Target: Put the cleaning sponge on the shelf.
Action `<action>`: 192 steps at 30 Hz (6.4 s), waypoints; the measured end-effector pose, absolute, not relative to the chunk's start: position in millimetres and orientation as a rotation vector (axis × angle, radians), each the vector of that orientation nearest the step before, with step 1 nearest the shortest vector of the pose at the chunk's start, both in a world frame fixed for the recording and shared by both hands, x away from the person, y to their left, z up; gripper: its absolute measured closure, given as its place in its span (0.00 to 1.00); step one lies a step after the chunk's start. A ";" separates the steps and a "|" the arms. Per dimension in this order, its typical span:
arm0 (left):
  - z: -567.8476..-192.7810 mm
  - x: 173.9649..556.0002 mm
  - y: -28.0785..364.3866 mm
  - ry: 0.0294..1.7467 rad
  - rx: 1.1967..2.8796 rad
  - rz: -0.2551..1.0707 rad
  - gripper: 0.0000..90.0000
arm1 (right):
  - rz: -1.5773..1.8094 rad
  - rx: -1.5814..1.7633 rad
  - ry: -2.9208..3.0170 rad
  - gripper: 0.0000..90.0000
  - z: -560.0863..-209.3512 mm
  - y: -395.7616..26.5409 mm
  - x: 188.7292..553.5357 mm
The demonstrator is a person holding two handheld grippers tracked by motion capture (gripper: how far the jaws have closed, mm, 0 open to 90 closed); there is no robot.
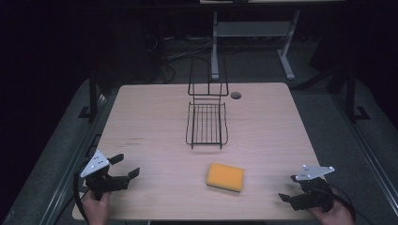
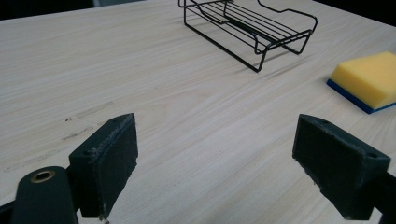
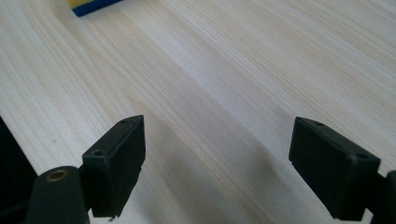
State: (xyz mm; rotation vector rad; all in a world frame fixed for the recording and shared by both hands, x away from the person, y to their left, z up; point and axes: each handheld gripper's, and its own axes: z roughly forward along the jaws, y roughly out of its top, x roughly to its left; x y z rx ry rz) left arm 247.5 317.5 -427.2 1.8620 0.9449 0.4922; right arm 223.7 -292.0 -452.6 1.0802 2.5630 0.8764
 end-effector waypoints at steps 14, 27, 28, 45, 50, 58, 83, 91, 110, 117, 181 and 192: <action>-427.2 245.6 318.1 0.944 1.859 0.493 0.15 | 0.882 1.045 2.585 0.20 -451.6 -280.5 223.8; -427.3 245.4 319.0 0.947 1.859 0.500 0.15 | 0.884 1.001 2.613 0.20 -446.8 -271.4 226.1; -427.3 245.4 319.1 0.948 1.859 0.502 0.15 | 0.873 0.987 2.622 0.20 -446.4 -269.5 226.9; -427.1 245.0 320.8 0.956 1.853 0.505 0.15 | 0.896 0.911 2.674 0.19 -434.8 -251.1 229.5; -427.1 245.5 320.3 0.952 1.862 0.506 0.15 | 0.897 0.878 2.697 0.18 -432.2 -244.0 232.5; -426.6 245.0 321.4 0.955 1.855 0.508 0.15 | 0.884 0.831 2.731 0.18 -427.9 -233.3 236.5; -426.1 244.0 322.7 0.952 1.855 0.510 0.15 | 0.888 0.652 2.818 0.17 -415.7 -193.6 254.1; -426.0 244.3 322.2 0.947 1.858 0.512 0.15 | 0.892 0.630 2.827 0.17 -410.9 -187.4 259.5; -425.4 243.1 323.7 0.956 1.848 0.514 0.15 | 0.886 0.549 2.879 0.17 -406.1 -164.8 274.8; -425.3 243.2 323.1 0.955 1.849 0.516 0.15 | 0.870 0.504 2.900 0.17 -404.2 -154.8 280.4; -424.3 243.4 321.8 0.948 1.849 0.511 0.15 | 0.659 0.405 3.058 0.17 -436.3 -101.1 314.0; -424.5 243.1 321.8 0.952 1.848 0.509 0.15 | 0.635 0.394 3.058 0.17 -441.3 -98.9 314.3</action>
